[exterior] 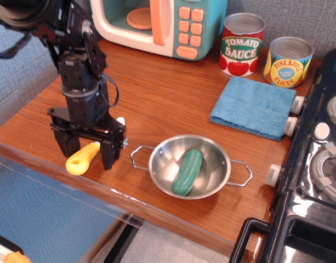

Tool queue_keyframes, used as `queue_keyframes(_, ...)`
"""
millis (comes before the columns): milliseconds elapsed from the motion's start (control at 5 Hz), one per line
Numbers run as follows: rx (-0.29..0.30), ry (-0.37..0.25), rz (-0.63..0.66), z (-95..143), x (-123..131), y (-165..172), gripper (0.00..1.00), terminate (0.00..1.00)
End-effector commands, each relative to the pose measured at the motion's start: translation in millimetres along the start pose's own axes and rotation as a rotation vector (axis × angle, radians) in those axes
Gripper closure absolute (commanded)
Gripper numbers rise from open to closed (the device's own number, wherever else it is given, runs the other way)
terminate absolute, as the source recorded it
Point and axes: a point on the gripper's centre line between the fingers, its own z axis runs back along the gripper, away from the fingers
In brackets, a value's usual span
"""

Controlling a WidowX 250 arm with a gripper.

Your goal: Put the yellow utensils 6 inches left of the bowl

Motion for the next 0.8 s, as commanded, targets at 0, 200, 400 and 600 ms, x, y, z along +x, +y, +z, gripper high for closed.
queue_keyframes(0, -0.099, -0.166, -0.011, 65.7, 13.0, 2.0, 0.00, 0.00)
queue_keyframes(200, -0.079, -0.141, -0.013, 58.8, 16.0, 1.7, 0.00, 0.00)
queue_keyframes(400, -0.079, -0.141, -0.013, 58.8, 16.0, 1.7, 0.00, 0.00)
queue_keyframes(600, -0.079, -0.141, -0.013, 58.8, 16.0, 1.7, 0.00, 1.00)
